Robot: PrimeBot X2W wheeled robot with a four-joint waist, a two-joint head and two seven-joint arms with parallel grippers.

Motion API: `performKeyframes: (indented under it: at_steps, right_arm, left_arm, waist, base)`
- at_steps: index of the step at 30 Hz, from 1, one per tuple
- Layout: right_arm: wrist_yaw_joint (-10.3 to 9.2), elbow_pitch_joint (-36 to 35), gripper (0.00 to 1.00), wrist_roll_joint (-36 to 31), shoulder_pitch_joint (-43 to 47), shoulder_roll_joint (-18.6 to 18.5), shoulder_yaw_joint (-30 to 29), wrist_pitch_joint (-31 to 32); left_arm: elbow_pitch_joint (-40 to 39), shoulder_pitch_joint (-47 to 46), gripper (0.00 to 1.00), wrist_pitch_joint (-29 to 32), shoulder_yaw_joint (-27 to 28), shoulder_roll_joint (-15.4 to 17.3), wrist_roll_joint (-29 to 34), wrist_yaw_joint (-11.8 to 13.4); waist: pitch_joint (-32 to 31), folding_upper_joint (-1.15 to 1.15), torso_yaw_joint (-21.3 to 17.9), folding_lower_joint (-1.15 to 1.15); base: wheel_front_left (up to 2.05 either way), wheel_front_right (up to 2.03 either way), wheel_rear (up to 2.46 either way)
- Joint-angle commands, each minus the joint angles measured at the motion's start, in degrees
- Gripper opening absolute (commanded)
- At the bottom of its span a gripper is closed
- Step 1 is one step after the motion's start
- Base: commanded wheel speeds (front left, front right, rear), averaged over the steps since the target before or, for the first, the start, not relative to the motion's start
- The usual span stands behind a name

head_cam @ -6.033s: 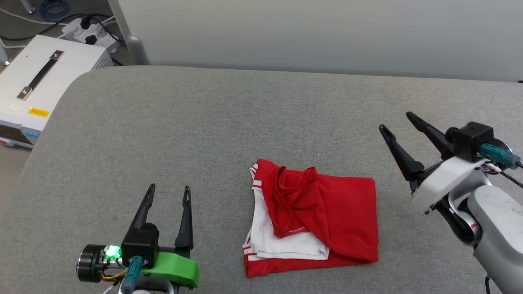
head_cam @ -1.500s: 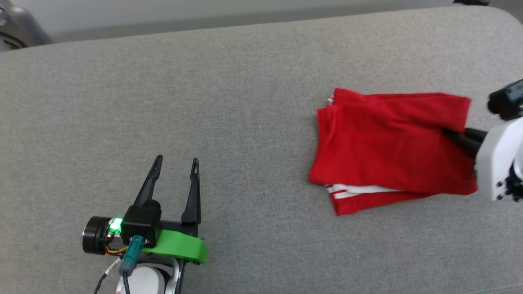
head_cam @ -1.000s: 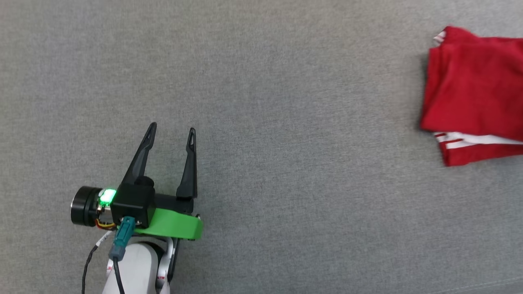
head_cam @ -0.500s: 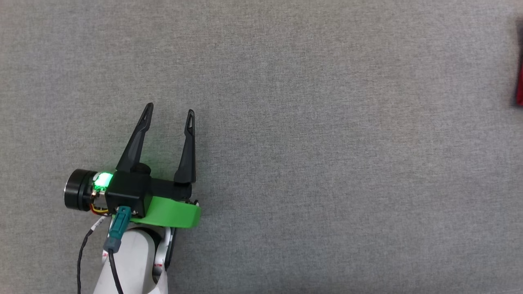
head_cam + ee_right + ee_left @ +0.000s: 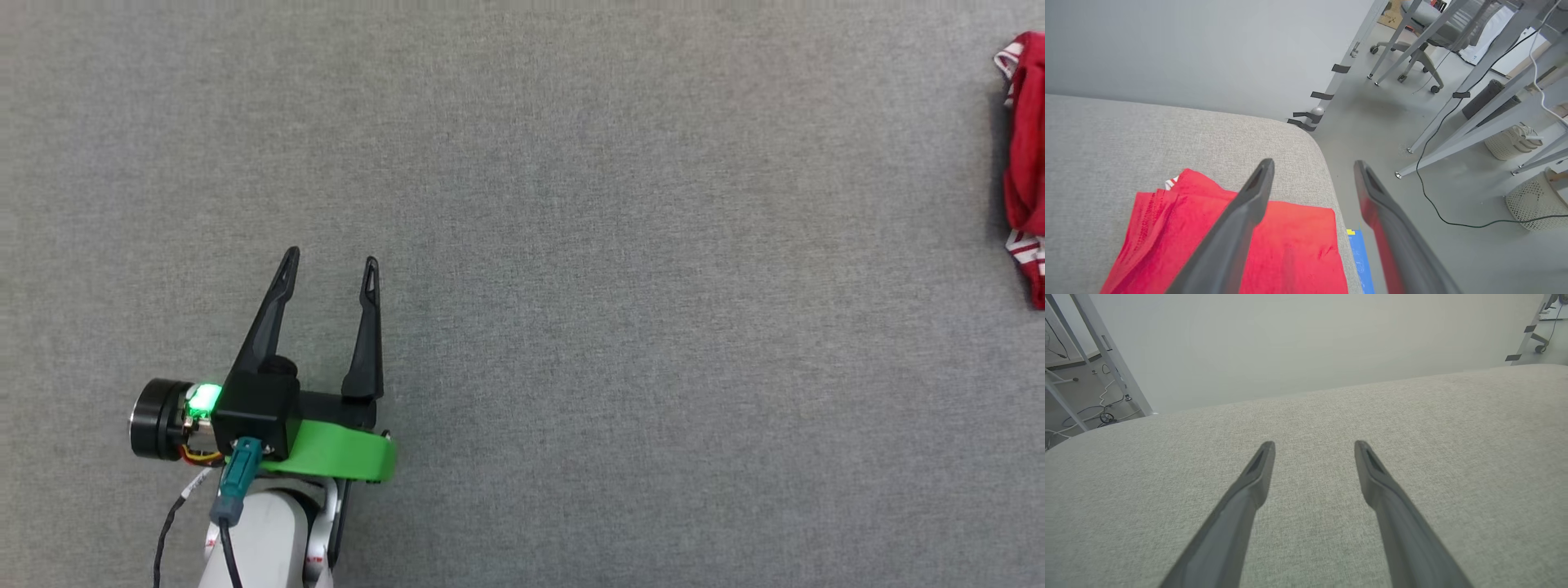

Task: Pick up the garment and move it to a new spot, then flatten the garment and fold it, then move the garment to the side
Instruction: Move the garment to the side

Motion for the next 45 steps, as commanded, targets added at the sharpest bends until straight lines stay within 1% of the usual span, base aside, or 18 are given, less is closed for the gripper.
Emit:
performKeyframes:
  at_steps: [1,4,6,9,12,15,19,21,24,25,26,34,38,45]
  right_arm:
    - [-0.04,-0.79,1.00,-0.59,0.52,0.66,-0.81,-2.03]
    - [-0.04,-3.19,1.00,-1.72,2.09,2.73,-2.60,-6.93]
    - [-0.04,-5.34,1.00,-2.90,3.21,4.80,-3.50,-9.76]
    - [-0.04,-9.55,1.00,-5.30,5.05,9.21,-5.03,-13.08]
    - [-0.04,-14.17,1.00,-7.17,7.38,13.39,-5.67,-15.07]
    - [-0.04,-19.71,1.00,-8.94,10.22,18.67,-5.53,-16.63]
    - [-0.04,-25.76,1.00,-11.19,14.91,24.08,-5.11,-17.77]
    - [-0.04,-28.02,1.00,-12.02,17.55,26.65,-4.66,-18.01]
    - [-0.04,-30.41,1.00,-13.53,21.49,29.35,-3.89,-18.20]
    - [-0.04,-31.41,1.00,-14.07,24.37,31.29,-3.58,-18.26]
    - [-0.04,-31.83,1.00,-14.33,25.97,32.30,-3.62,-18.29]
    - [-0.04,-33.10,1.00,-14.01,36.37,37.69,-4.42,-18.35]
    - [-0.04,-33.88,1.00,-13.74,41.06,39.55,-5.09,-18.35]
    - [-0.04,-35.37,1.00,-13.72,47.42,41.34,-6.11,-18.36]
  left_arm:
    - [0.24,0.78,1.00,-0.33,0.35,-0.27,-0.42,0.37]
    - [0.41,2.01,1.00,-0.33,0.80,-0.56,-0.78,0.72]
    - [0.58,2.85,1.00,-0.33,1.17,-0.73,-0.99,0.96]
    - [0.91,3.88,1.00,-0.33,1.54,-0.92,-1.17,1.06]
    - [1.15,4.49,1.00,-0.33,1.89,-1.16,-1.34,1.17]
    - [1.43,5.09,1.00,-0.33,2.10,-1.47,-1.48,1.23]
    - [1.80,5.75,1.00,-0.33,2.27,-1.86,-1.59,1.32]
    - [1.99,6.05,1.00,-0.33,2.43,-2.01,-1.65,1.35]
    - [2.26,6.48,1.00,-0.33,2.61,-2.16,-1.66,1.27]
    - [2.44,6.87,1.00,-0.33,2.76,-2.27,-1.71,1.23]
    - [2.52,7.11,1.00,-0.33,2.84,-2.34,-1.73,1.26]
    - [3.10,8.87,1.00,-0.33,3.28,-2.72,-1.94,1.04]
    - [3.28,9.96,1.00,-0.33,3.47,-2.87,-2.26,0.68]
    - [3.52,11.96,1.00,-0.33,3.66,-3.09,-2.51,0.07]
  waist:
    - [-3.78,0.00,0.20,0.00]
    - [-5.76,0.00,0.81,0.00]
    - [-6.89,0.00,1.24,0.00]
    - [-8.51,0.00,2.04,0.00]
    - [-9.77,0.00,2.97,0.00]
    - [-11.21,0.00,4.12,0.00]
    - [-12.81,0.00,5.58,0.00]
    - [-13.59,0.00,6.16,0.00]
    - [-14.70,0.00,6.87,0.00]
    - [-15.49,0.00,7.20,0.00]
    - [-15.95,0.00,7.40,0.00]
    - [-18.85,0.00,8.28,0.00]
    - [-20.39,0.00,8.28,0.00]
    - [-22.87,0.00,7.91,0.00]
  base:
    - [0.00,0.00,0.00]
    - [0.00,0.00,0.00]
    - [0.00,0.00,0.00]
    - [0.00,0.00,0.00]
    - [0.00,0.00,0.00]
    - [0.00,0.00,0.00]
    - [0.00,0.00,0.00]
    - [0.00,0.00,0.00]
    - [0.00,0.00,0.00]
    - [0.00,0.00,0.00]
    - [0.00,0.00,0.00]
    - [0.00,0.00,0.00]
    - [0.00,0.00,0.00]
    - [0.00,0.00,0.00]
